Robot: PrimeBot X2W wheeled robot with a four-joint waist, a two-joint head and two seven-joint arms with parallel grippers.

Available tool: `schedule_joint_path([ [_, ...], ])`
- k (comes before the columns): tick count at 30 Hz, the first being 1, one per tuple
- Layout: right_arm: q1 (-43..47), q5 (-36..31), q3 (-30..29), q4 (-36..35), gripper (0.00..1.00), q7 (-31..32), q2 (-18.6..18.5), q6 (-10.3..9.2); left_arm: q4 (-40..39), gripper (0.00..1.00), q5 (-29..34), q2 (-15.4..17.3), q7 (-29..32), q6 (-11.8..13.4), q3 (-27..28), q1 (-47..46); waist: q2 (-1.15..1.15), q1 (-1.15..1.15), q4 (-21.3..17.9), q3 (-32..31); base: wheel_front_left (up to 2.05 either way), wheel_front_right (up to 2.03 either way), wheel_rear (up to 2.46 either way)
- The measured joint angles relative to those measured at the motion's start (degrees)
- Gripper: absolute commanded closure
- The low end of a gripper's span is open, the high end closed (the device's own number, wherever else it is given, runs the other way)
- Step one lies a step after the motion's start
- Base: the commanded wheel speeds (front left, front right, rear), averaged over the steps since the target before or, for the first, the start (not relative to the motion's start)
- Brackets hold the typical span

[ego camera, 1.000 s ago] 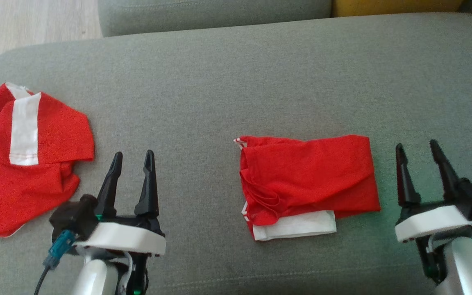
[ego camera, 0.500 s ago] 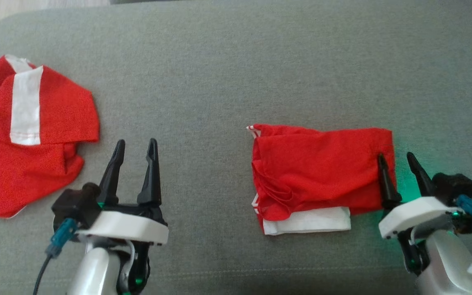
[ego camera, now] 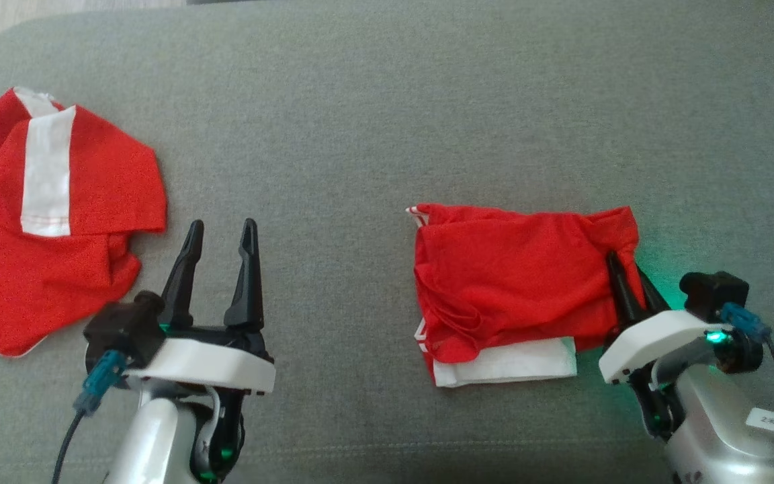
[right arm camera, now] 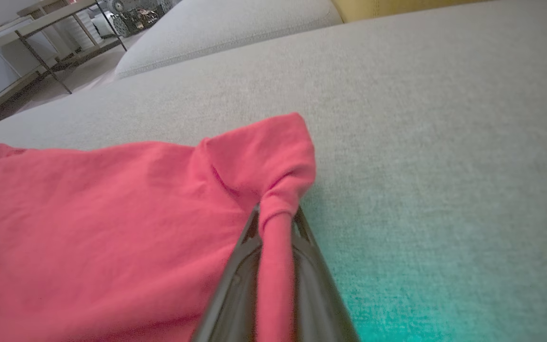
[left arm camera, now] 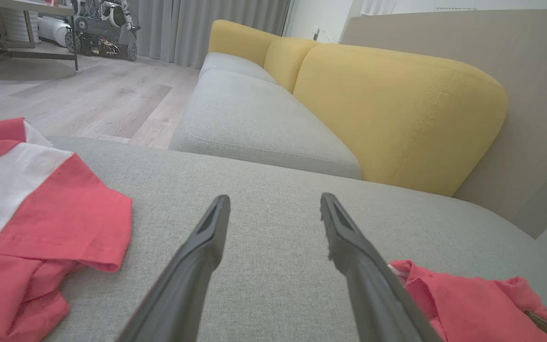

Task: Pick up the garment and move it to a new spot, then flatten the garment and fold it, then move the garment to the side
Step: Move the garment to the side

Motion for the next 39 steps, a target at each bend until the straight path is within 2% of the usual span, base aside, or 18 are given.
schedule_joint_path([
  [10, -4.95, -7.70, 8.02, -10.81, 1.00, -1.62, -8.13, 0.00, -0.11, 0.00, 0.00, 0.01, -0.01, 0.04, 0.00, 0.23, 0.00, 0.00, -2.77, -2.05, 0.00, 0.00, 0.00],
  [15, -9.12, -7.19, 10.84, -15.15, 1.00, 3.16, -13.66, 0.00, -1.14, 0.00, 0.00, 0.00, -0.01, 0.00, -0.04, -0.01, 0.00, 0.00, -4.25, -0.69, 0.00, 0.00, 0.00],
  [20, -15.16, -4.43, 9.02, -13.63, 1.00, 7.48, -20.73, 0.01, -1.94, 0.00, 0.57, 0.00, -0.03, -0.30, -0.08, -3.17, 0.00, 0.00, -5.39, 2.95, 0.00, 0.00, 0.00],
  [24, -20.22, -3.26, 3.58, -9.02, 1.00, 9.99, -24.07, 0.01, -2.52, 0.00, 1.02, -0.03, -0.05, -0.58, -0.04, -6.71, 0.00, 0.00, -6.16, 6.42, 0.00, 0.00, 0.00],
  [26, -22.41, -4.02, 0.22, -6.56, 1.00, 10.60, -24.47, 0.01, -2.64, 0.00, 1.03, -0.08, -0.05, -0.90, 0.03, -7.88, 0.00, 0.00, -6.50, 8.30, 0.00, 0.00, 0.00],
  [28, -24.26, -3.74, -0.29, -6.11, 1.00, 11.87, -24.25, 0.00, -2.61, 0.00, 1.21, -0.11, -0.05, -1.10, 0.08, -8.83, 0.00, 0.00, -6.81, 10.06, 0.00, 0.00, 0.00],
  [33, -27.98, -8.76, -7.08, -2.46, 1.00, 12.38, -21.73, 0.00, -2.54, 0.00, 1.54, -0.19, -0.05, -1.53, 0.10, -10.74, 0.00, 0.01, -7.26, 13.57, 0.00, 0.00, 0.00],
  [36, -28.19, -10.65, -8.81, -1.41, 1.00, 12.45, -20.59, 0.00, -2.12, 0.00, 1.53, -0.20, -0.05, -1.53, 0.15, -10.95, 0.00, 0.01, -7.16, 14.35, 0.00, 0.00, 0.00],
  [37, -28.17, -11.52, -9.38, -1.22, 0.25, 12.44, -19.87, 0.00, -1.90, 0.00, 1.53, -0.20, -0.05, -1.53, 0.25, -10.95, 0.00, 0.00, -7.07, 14.38, 0.00, 0.00, 0.00],
  [38, -28.19, -11.26, -10.53, -1.01, 0.00, 12.43, -19.03, 0.00, -1.78, 0.00, 1.53, -0.20, -0.05, -1.53, 0.33, -10.95, 0.00, 0.00, -6.99, 14.33, 0.00, 0.00, 0.00],
  [39, -28.19, -10.84, -11.44, -0.78, 0.00, 12.45, -18.37, 0.00, -1.67, 0.00, 1.53, -0.20, -0.05, -1.54, 0.38, -10.94, 0.00, 0.00, -6.92, 14.21, 0.00, 0.00, 0.00],
])
